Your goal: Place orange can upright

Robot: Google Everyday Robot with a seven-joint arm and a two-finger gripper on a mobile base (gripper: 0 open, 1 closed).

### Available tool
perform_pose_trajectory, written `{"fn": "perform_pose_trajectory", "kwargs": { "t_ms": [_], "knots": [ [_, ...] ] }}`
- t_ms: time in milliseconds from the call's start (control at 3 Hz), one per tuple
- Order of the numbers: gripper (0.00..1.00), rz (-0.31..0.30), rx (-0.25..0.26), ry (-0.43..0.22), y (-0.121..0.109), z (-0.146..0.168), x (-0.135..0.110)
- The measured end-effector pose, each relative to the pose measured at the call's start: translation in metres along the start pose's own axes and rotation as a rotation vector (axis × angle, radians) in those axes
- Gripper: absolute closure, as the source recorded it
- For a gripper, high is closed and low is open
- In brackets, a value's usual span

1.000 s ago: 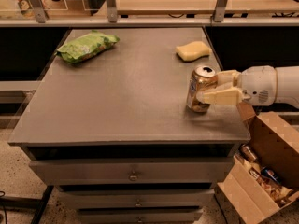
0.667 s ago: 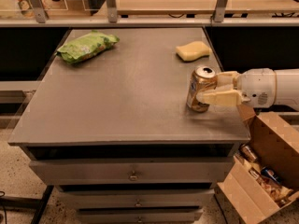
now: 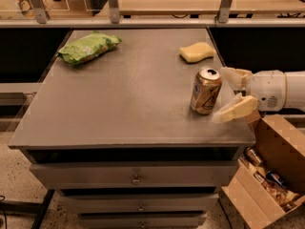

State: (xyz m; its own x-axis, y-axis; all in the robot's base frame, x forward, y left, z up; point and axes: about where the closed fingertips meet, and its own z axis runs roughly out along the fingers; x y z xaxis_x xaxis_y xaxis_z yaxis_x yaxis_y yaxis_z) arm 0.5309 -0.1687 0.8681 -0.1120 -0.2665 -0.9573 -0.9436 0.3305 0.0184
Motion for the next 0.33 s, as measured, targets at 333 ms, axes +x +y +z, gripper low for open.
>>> {"fn": "perform_pose_trajectory", "kwargs": {
  "t_ms": [333],
  "knots": [
    [0.00,-0.001,0.001,0.001,0.0000,-0.0002,-0.0002]
  ]
}}
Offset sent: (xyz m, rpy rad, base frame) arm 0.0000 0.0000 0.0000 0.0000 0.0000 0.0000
